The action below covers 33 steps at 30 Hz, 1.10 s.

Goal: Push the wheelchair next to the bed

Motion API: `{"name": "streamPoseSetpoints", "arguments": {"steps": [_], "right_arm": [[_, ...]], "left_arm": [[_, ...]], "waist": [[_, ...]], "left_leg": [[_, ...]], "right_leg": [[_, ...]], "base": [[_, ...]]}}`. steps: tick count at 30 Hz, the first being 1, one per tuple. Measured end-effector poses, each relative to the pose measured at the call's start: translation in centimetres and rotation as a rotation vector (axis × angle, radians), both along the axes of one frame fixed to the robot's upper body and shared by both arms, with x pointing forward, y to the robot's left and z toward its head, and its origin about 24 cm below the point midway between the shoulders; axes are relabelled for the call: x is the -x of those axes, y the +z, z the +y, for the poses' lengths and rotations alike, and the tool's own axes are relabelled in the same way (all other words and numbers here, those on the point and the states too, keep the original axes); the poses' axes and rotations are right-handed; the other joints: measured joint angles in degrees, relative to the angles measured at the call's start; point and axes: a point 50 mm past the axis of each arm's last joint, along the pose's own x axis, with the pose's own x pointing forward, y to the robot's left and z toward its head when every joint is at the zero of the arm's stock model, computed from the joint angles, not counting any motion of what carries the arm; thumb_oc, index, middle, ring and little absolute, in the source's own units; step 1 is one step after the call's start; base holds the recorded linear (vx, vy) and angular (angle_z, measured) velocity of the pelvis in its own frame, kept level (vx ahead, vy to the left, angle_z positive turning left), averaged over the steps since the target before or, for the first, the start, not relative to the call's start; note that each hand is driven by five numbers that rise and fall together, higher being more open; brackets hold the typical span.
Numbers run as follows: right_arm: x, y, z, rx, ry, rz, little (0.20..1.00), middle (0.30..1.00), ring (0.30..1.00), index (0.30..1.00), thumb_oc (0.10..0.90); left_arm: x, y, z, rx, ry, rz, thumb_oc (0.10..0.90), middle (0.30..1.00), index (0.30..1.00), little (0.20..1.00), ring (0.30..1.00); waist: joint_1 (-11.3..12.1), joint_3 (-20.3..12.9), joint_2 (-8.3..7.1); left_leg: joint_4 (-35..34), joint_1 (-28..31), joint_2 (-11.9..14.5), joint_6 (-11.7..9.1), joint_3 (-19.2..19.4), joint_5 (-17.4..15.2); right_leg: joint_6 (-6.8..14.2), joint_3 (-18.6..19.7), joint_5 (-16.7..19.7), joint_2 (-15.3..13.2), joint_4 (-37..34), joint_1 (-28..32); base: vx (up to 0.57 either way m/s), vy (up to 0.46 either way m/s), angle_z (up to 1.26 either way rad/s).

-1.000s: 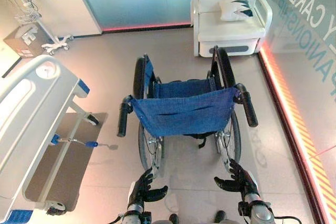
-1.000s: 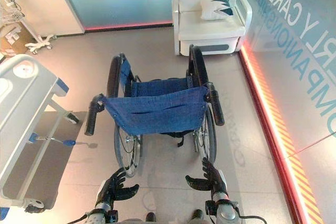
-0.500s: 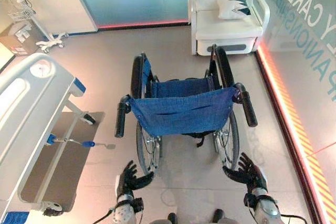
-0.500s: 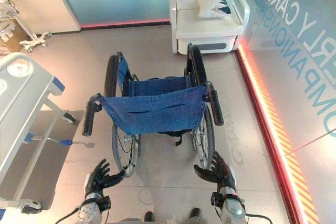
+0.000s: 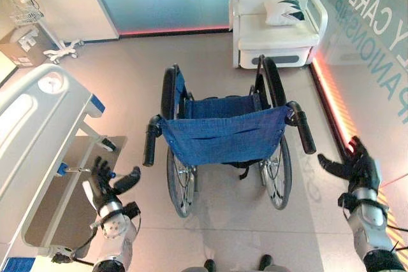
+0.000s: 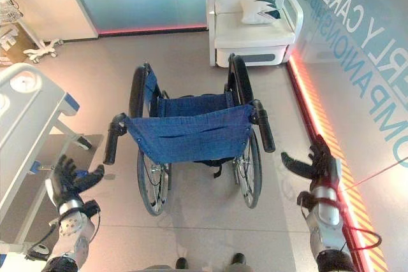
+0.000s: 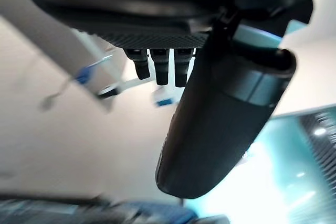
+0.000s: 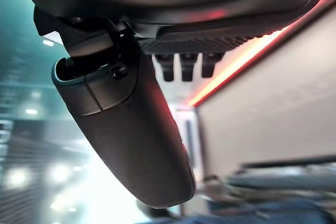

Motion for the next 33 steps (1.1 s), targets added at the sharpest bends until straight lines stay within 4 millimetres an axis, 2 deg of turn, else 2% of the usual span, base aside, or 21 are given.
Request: {"name": "streamPoseSetpoints", "arguments": {"steps": [6,9,13,17,25,29,33], "right_arm": [[-2.1,4.9,1.9,0.011,0.024,-0.214,0.9,0.9,0.9,0.9,0.8],[-2.9,7.1,2.7,0.018,0.063,-0.301,0.9,0.9,0.9,0.9,0.8],[-3.0,9.0,3.5,0.052,0.137,-0.363,0.9,0.9,0.9,0.9,0.8],[-3.1,9.5,4.0,0.08,0.231,-0.334,0.9,0.9,0.9,0.9,0.8],[-2.9,7.8,4.6,0.077,0.383,-0.2,0.9,0.9,0.9,0.9,0.8],[-2.6,7.9,5.2,0.102,0.493,-0.15,0.9,0.9,0.9,0.9,0.8],[-2.6,7.8,5.1,0.129,0.563,-0.073,0.9,0.9,0.9,0.9,0.8]], "left_arm": [[-2.5,5.5,-1.4,-0.033,-0.11,-0.251,0.8,0.9,0.9,0.9,0.9],[-3.6,7.5,-2.0,-0.061,-0.198,-0.32,0.8,0.9,0.9,0.9,0.9],[-4.0,9.4,-2.8,-0.093,-0.316,-0.381,0.8,0.9,0.9,0.9,0.9],[-4.2,9.6,-3.5,-0.089,-0.424,-0.37,0.8,0.9,0.9,0.9,0.9],[-3.9,7.9,-3.5,-0.102,-0.591,-0.186,0.8,0.9,0.9,0.9,0.9],[-3.5,7.5,-2.5,-0.223,-0.612,-0.043,0.8,0.9,0.9,0.9,0.9],[-3.5,9.1,-1.9,-0.388,-0.618,-0.016,0.8,0.9,0.9,0.9,0.9]], "waist": [[0.23,-0.03,0.16],[0.15,-0.02,0.18],[0.13,-0.02,0.18],[0.09,-0.02,0.18],[0.12,0.01,0.12],[0.08,0.1,-0.03],[0.25,0.42,-0.59]], "left_leg": [[-0.38,-0.04,-0.05,0.0,-0.04,0.0],[-0.43,-0.19,-0.05,0.0,-0.04,0.0],[-0.49,-0.32,-0.05,0.0,-0.04,0.0],[-0.48,-1.25,0.0,-0.01,-0.02,0.01],[-0.65,-2.02,0.01,-0.03,0.23,0.02],[-0.71,-2.18,0.02,-0.03,0.34,0.02],[-0.73,-2.23,0.03,-0.04,0.36,0.02]], "right_leg": [[0.04,0.1,0.0,0.0,-0.06,-0.01],[0.05,0.2,0.0,0.03,-0.06,-0.22],[0.06,0.43,-0.02,0.1,-0.06,-0.45],[0.04,1.24,0.0,0.44,-0.06,-1.38],[0.05,1.26,0.0,0.48,-0.05,-2.22],[0.06,1.24,-0.01,0.5,-0.05,-2.4],[0.07,1.21,-0.02,0.53,-0.05,-2.42]], "base": [[-0.02,-0.005,0.03],[-0.04,-0.019,-0.02],[-0.05,-0.03,-0.02],[-0.04,-0.036,0.0],[-0.05,-0.02,0.0],[-0.04,-0.01,-0.01],[-0.02,-0.008,0.0]]}}
